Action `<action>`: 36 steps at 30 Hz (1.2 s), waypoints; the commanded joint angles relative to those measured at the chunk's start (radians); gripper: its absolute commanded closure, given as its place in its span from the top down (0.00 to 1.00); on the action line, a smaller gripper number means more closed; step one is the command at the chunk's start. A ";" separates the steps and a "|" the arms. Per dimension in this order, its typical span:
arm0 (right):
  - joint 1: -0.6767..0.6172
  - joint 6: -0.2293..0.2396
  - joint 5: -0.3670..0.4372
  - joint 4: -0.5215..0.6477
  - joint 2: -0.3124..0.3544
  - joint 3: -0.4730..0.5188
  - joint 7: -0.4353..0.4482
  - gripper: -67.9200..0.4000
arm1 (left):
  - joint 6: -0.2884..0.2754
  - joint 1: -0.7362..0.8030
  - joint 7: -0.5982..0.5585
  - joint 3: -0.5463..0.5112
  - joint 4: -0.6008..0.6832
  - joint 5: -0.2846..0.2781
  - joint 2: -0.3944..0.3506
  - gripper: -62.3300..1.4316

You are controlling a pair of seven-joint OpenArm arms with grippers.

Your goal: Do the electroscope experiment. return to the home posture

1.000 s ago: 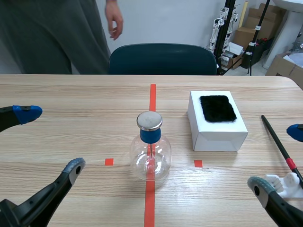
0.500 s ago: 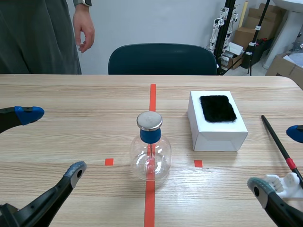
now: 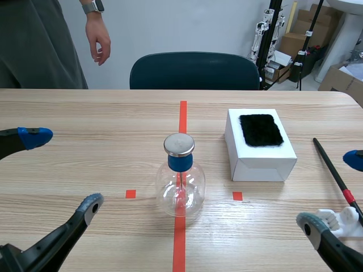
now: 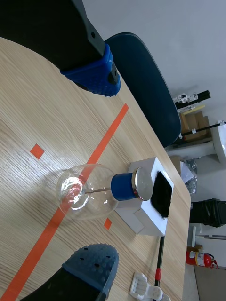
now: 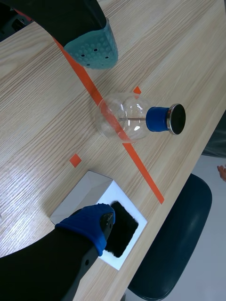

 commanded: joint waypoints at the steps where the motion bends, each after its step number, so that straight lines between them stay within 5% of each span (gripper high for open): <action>1: 0.000 0.000 0.010 0.011 0.000 0.007 0.012 0.86 | 0.004 0.000 -0.021 -0.005 0.022 -0.003 0.002 1.00; 36: 0.000 0.000 0.010 0.011 0.000 0.007 -0.037 0.86 | 0.004 0.000 -0.021 -0.005 0.022 -0.003 0.002 1.00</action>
